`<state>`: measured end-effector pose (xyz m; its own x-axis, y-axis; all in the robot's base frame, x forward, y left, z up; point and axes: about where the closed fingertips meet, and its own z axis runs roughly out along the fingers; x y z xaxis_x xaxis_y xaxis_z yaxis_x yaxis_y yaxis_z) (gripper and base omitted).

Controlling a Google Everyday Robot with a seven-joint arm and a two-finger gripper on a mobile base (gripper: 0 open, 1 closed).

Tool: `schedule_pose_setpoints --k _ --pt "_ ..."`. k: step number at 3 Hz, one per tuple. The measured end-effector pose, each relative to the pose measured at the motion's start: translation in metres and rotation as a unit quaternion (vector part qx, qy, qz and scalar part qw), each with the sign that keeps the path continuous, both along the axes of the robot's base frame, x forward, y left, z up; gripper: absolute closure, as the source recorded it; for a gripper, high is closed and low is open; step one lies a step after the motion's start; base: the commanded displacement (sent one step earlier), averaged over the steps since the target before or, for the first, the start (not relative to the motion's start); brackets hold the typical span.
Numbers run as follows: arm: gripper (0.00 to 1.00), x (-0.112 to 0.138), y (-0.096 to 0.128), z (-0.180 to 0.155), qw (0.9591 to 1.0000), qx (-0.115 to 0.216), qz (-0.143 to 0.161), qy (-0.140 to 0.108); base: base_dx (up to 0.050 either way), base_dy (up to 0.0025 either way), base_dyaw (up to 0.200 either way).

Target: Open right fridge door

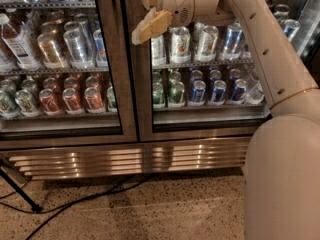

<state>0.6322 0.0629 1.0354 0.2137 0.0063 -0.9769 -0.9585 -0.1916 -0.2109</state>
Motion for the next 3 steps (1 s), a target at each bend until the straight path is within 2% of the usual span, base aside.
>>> schedule_pose_setpoints --k 3 --pt "0.0 -0.0035 0.0001 0.0002 1.0 0.005 0.002 -0.003 0.0 0.0 0.0"
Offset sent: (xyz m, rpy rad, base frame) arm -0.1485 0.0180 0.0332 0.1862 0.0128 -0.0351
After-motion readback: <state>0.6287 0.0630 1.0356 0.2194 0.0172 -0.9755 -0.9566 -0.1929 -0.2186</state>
